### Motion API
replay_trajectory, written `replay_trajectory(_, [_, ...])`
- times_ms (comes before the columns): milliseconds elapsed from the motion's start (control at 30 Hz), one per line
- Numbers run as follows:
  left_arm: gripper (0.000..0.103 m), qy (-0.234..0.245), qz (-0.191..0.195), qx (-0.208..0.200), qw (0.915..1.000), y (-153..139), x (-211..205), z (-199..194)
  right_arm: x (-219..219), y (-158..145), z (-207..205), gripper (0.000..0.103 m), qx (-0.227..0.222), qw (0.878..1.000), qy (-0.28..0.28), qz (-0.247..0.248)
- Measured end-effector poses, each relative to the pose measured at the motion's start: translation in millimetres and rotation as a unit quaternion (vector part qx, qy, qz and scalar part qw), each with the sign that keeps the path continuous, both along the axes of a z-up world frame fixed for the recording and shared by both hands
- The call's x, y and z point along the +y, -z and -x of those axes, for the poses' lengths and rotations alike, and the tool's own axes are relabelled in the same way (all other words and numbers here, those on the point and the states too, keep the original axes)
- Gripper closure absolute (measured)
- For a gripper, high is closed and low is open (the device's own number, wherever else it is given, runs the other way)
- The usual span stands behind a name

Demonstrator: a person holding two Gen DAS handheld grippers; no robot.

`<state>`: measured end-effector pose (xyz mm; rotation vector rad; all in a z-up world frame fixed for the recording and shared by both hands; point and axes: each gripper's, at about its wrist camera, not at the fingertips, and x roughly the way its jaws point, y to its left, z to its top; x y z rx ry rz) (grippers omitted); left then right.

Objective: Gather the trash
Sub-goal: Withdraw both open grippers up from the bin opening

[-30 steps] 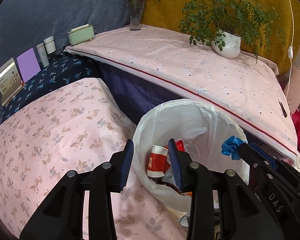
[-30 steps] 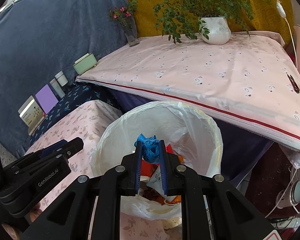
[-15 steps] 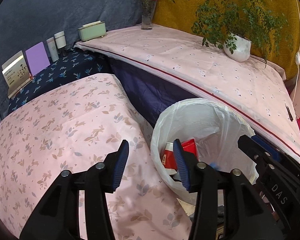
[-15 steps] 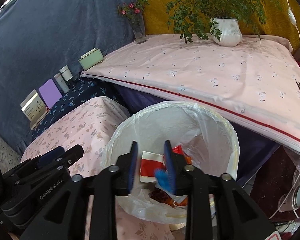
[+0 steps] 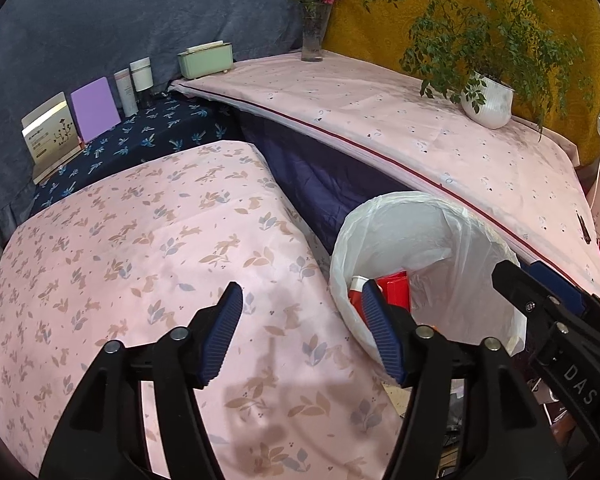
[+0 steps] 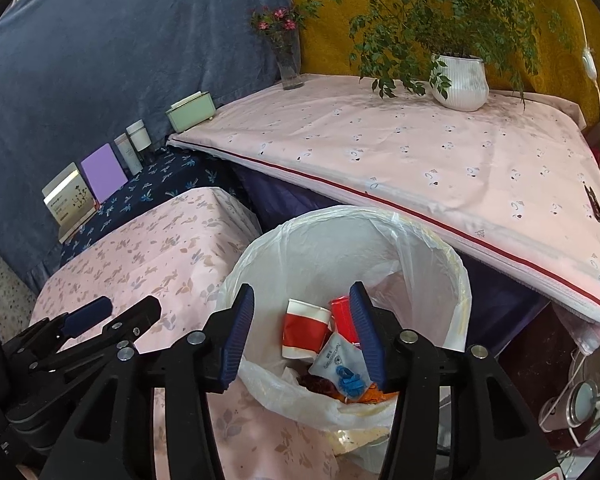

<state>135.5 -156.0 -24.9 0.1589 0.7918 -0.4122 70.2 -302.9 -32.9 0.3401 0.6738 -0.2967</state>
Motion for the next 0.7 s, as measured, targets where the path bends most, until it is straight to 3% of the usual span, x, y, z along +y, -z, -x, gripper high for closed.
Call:
replay_trajectory(133, [0.039, -0.004, -0.004, -0.002, 1.0, -1.2, 8.8, 8.3, 6.4, -4.6, 8.5, 0.05, 0.008, 1.0, -0.003, 0.012])
replay_trajectory(300, [0.036, -0.01, -0.008, -0.003, 0.9999, -0.7, 19.1, 19.4, 13.6, -9.4, 19.3, 0.035, 0.014, 0.999, -0.003, 0.03])
replay_trajectory(700, [0.024, -0.022, -0.017, -0.007, 0.9996, 1.7, 38.3, 40.2, 31.0, -9.3, 38.9, 0.024, 0.03, 0.997, -0.009, 0.068])
